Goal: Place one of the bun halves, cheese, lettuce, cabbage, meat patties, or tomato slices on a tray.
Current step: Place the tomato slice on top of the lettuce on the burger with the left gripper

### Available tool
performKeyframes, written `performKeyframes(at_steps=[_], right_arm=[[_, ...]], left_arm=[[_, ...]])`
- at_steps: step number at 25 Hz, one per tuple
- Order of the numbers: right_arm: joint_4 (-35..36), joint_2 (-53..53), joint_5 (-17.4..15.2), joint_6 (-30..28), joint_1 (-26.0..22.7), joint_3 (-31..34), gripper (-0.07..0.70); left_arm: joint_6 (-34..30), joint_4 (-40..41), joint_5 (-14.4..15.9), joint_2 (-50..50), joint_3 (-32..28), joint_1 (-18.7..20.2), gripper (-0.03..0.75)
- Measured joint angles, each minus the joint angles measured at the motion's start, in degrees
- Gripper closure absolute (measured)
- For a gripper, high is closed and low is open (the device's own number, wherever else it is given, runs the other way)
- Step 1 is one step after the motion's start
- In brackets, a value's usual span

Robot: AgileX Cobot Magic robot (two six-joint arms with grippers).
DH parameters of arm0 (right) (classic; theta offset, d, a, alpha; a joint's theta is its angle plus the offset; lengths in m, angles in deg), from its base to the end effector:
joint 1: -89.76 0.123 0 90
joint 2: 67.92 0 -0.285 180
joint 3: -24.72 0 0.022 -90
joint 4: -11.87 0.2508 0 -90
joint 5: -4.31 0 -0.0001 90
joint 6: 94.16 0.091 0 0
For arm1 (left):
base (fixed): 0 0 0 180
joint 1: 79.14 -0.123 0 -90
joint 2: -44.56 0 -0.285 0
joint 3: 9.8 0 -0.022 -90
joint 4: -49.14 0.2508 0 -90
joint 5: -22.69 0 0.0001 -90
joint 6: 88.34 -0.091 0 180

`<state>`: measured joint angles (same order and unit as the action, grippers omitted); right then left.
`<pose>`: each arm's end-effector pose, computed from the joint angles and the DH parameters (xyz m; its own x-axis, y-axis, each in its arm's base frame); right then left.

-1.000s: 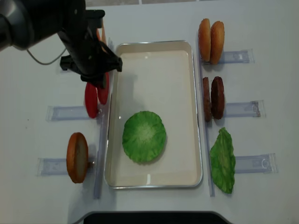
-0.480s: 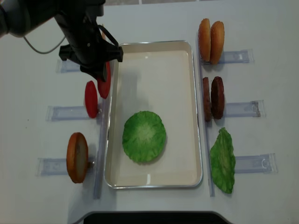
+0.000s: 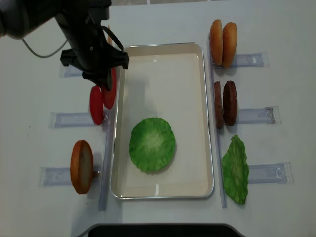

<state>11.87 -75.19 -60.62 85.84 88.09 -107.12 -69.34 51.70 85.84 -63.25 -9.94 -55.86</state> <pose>-0.0102 0.0003 0.2734 -0.5052 0.0147 -0.8629 0.0291 0.9996 0.0000 0.3198 -0.1336 0.2481 -0.9831 0.0897 -0.1597 0.0925 0.9957 -0.0101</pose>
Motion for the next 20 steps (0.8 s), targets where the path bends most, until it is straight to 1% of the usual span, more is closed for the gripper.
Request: performKeyframes(at_steps=[2,5,15,20], right_arm=[[0.0,0.0,0.0,0.0,0.0,0.0,0.342],[0.0,0.0,0.0,0.0,0.0,0.0,0.342],[0.0,0.0,0.0,0.0,0.0,0.0,0.342],[0.0,0.0,0.0,0.0,0.0,0.0,0.342]], left_arm=[[-0.62,-0.59,1.06,0.26,0.0,0.0,0.658],[-2.63,-2.99,1.68,0.96,0.0,0.0,0.658],[-9.45,-9.58,2.41,2.25,-0.17,0.0,0.658],[-12.97,-15.65,2.28,2.25,-0.42,0.0,0.659]])
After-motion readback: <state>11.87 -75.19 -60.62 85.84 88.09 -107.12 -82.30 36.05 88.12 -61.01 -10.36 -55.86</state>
